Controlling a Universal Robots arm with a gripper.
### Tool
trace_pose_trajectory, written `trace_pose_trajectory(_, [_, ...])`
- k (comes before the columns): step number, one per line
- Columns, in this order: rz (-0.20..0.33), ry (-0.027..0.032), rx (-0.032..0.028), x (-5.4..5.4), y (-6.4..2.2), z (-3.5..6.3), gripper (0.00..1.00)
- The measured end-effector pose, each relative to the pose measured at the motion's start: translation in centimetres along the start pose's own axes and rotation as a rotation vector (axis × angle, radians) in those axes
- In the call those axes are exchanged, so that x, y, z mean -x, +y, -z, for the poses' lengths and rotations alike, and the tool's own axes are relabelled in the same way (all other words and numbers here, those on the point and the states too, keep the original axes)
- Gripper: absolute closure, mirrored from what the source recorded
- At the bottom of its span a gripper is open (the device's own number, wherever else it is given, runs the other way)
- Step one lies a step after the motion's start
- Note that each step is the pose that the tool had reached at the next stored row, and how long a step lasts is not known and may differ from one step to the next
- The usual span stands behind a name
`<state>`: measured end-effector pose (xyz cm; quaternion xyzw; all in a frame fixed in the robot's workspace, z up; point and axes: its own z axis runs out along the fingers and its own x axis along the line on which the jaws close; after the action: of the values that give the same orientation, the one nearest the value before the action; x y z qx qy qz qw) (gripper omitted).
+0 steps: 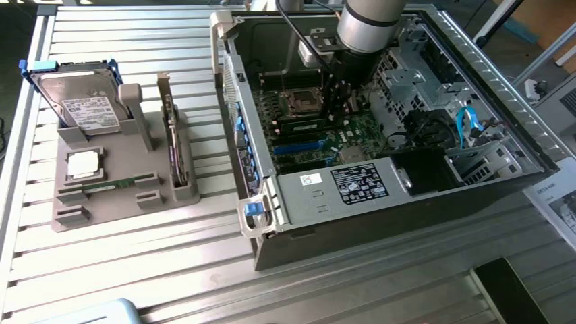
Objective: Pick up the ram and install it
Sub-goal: 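Insert the ram into the slot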
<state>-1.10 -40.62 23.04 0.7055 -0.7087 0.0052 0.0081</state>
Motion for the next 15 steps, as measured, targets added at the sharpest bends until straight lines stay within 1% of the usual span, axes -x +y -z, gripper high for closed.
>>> trace_pose_trajectory(4, [0.000,0.0002,0.0000,0.0,0.00,0.36,0.68])
trace_pose_trajectory(6, [0.000,0.0000,-0.0001,0.0,0.00,0.91,0.68])
trace_pose_trajectory(9, [0.000,0.0000,-0.0001,0.0,0.01,2.31,0.68])
trace_pose_trajectory(15, [0.000,0.0000,-0.0001,-0.1,0.02,4.62,0.68])
